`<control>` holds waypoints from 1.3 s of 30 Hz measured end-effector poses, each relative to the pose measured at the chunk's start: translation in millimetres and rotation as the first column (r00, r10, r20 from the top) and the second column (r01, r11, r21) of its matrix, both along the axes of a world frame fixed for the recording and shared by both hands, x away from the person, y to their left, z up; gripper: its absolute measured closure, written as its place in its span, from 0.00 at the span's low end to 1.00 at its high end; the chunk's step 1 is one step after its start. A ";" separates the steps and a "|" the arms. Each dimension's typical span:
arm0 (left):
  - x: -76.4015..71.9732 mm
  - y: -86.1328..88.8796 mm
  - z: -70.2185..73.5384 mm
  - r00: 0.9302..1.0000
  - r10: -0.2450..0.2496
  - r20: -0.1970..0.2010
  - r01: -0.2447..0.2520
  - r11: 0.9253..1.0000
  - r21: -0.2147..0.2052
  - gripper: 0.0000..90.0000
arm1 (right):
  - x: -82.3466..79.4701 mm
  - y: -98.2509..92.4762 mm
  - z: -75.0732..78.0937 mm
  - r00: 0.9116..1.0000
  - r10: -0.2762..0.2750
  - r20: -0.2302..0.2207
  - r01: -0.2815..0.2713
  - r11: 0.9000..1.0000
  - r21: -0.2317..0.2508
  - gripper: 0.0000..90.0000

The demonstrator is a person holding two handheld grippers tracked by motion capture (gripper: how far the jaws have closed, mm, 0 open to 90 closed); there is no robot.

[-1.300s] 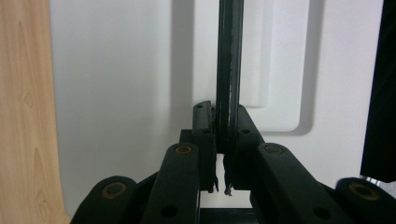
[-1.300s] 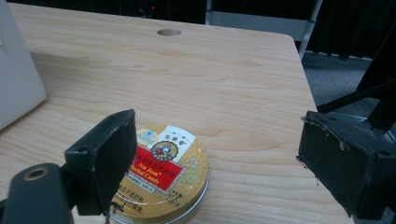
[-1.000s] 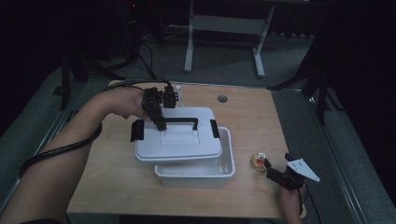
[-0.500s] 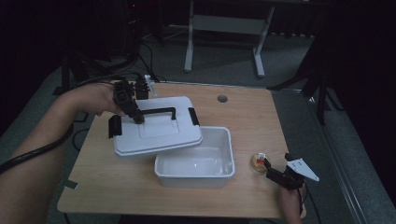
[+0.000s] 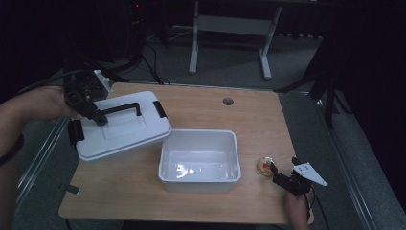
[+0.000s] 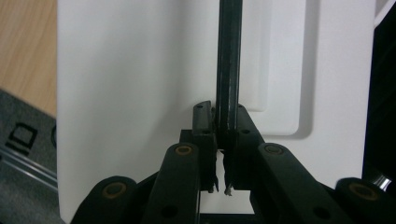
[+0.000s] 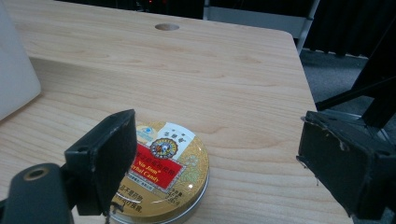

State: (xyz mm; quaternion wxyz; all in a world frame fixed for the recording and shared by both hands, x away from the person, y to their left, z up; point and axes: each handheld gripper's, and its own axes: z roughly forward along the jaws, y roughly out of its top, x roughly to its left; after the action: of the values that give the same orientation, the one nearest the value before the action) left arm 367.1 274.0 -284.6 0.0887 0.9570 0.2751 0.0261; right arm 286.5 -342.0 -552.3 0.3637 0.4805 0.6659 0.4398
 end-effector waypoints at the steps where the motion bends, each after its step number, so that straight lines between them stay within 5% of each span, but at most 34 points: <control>1: -1.4 5.4 -2.4 1.000 0.011 -0.005 -0.011 1.000 -0.003 0.93 | 0.1 0.2 0.0 1.000 -0.001 0.000 0.001 1.000 -0.002 0.13; 17: -3.4 49.8 -64.5 0.994 0.099 -0.041 -0.101 0.994 -0.039 0.93 | 0.8 2.7 -0.2 1.000 -0.005 -0.002 0.005 1.000 -0.029 0.13; 29: 17.7 45.6 -132.3 0.990 0.112 -0.081 -0.116 0.993 -0.036 0.93 | 0.4 3.0 -0.1 1.000 -0.001 -0.002 0.001 1.000 -0.029 0.13; 39: 25.1 34.8 -173.2 0.989 0.102 -0.110 -0.110 0.992 -0.067 0.93 | 0.7 2.9 -0.1 1.000 0.007 -0.004 -0.007 0.999 -0.031 0.13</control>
State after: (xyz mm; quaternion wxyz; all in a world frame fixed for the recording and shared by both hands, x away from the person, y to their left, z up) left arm 392.2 308.8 -457.7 0.1071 0.9371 0.3308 -0.0300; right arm 287.2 -339.2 -552.5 0.3683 0.4732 0.6751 0.4298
